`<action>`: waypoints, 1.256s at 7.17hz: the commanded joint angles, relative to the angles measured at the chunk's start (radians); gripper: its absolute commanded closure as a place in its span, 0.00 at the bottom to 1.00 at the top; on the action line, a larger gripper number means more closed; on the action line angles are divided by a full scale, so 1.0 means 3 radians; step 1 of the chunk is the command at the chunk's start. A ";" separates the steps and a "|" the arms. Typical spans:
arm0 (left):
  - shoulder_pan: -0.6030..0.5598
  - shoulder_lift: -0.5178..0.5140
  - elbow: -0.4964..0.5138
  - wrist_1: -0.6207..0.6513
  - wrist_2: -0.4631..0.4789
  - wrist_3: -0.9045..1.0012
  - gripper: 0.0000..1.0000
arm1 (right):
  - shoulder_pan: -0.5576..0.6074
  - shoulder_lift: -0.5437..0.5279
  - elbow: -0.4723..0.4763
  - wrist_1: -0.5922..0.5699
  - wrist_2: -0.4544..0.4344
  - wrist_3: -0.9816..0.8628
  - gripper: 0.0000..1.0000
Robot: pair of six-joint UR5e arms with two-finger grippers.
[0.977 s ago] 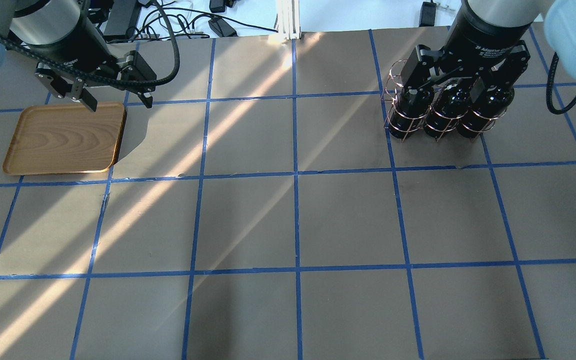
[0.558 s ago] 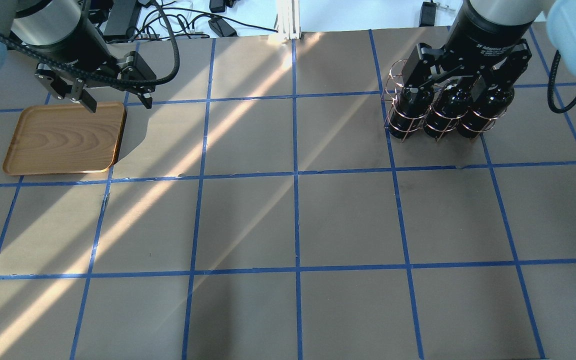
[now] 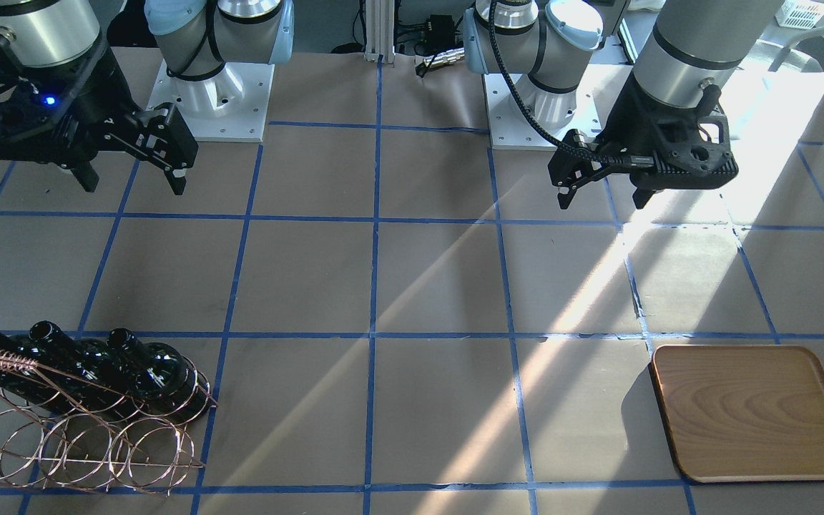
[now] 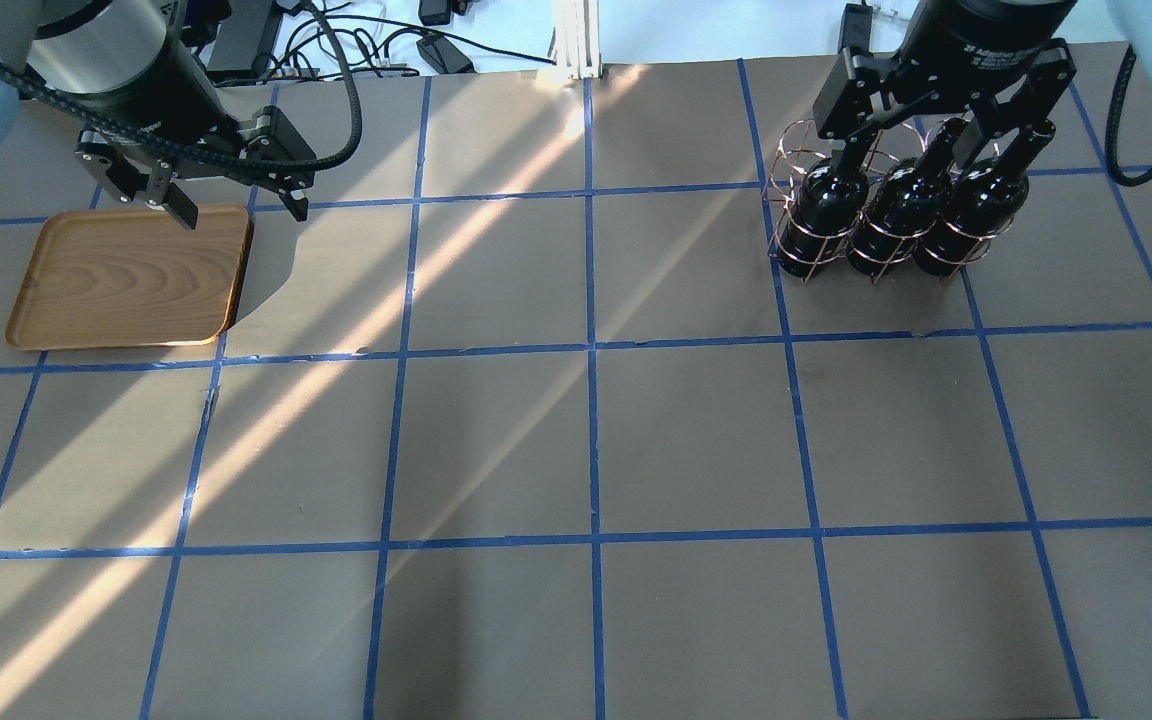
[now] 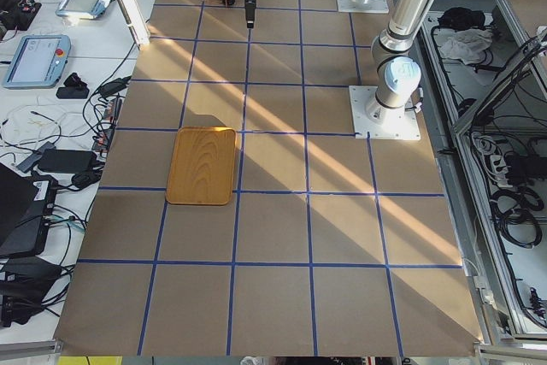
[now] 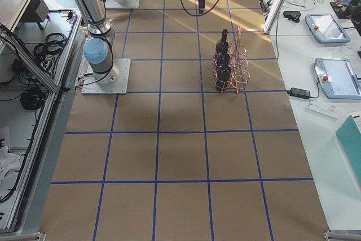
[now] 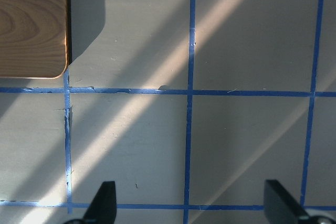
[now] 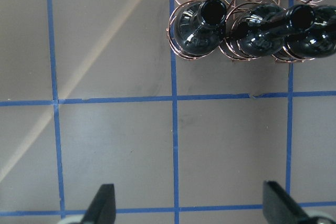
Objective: Take wine from basket and place on tray
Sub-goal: 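Lower the right gripper onto the bottle in the copper rack, then close the right gripper on the nearest bottle's neck and lift it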
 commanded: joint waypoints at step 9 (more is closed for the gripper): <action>0.0000 -0.0016 -0.0102 0.0052 0.0005 0.0027 0.00 | -0.0491 0.1046 -0.0229 -0.0556 -0.0220 -0.0282 0.19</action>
